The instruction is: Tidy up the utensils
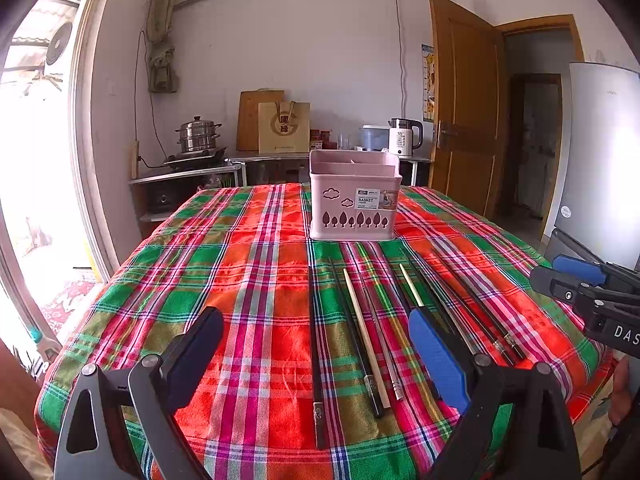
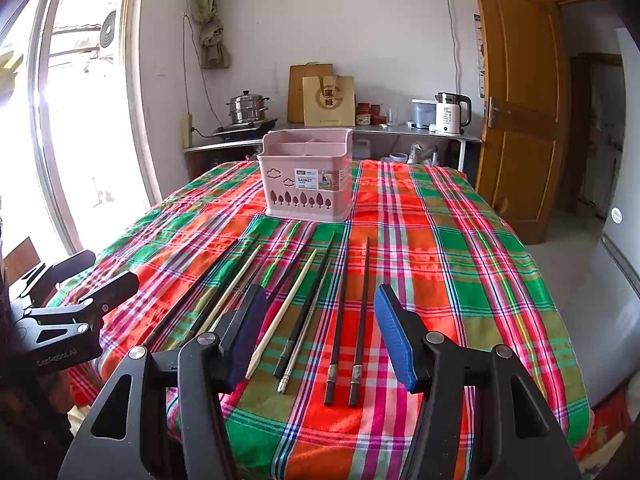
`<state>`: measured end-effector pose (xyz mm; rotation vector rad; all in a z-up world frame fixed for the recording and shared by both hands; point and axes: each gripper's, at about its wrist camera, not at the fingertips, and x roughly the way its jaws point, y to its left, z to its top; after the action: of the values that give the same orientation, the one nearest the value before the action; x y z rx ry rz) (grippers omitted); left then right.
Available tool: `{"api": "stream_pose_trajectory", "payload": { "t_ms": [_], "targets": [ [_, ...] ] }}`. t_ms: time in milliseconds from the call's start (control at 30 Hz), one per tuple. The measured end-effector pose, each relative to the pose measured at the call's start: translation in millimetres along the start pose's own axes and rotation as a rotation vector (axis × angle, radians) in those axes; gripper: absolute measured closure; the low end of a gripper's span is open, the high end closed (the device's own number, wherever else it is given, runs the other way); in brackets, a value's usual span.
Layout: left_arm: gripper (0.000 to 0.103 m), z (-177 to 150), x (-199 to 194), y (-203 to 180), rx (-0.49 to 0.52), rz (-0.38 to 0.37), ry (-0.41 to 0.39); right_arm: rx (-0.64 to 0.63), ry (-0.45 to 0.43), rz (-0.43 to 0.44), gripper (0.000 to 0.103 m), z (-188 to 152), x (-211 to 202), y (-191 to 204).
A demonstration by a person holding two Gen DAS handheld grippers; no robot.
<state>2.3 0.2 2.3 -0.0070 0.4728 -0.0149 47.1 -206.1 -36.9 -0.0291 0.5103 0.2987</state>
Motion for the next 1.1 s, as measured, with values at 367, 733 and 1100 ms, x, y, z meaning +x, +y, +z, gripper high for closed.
{"api": "stream_pose_trajectory", "payload": {
  "t_ms": [367,733,1100],
  "targets": [
    [0.009,-0.4,0.1,0.2,0.000,-0.004,0.001,-0.003,0.004,-0.002,0.046,-0.1,1.4,1.2],
    [0.009,-1.3,1.5,-0.9,0.001,-0.003,0.003,-0.002,0.008,-0.001,0.046,-0.9,3.0,0.5],
    [0.009,-2.1,9.8,1.1,-0.001,-0.009,0.029,-0.001,0.014,0.000,0.046,-0.9,7.3,0.2]
  ]
}}
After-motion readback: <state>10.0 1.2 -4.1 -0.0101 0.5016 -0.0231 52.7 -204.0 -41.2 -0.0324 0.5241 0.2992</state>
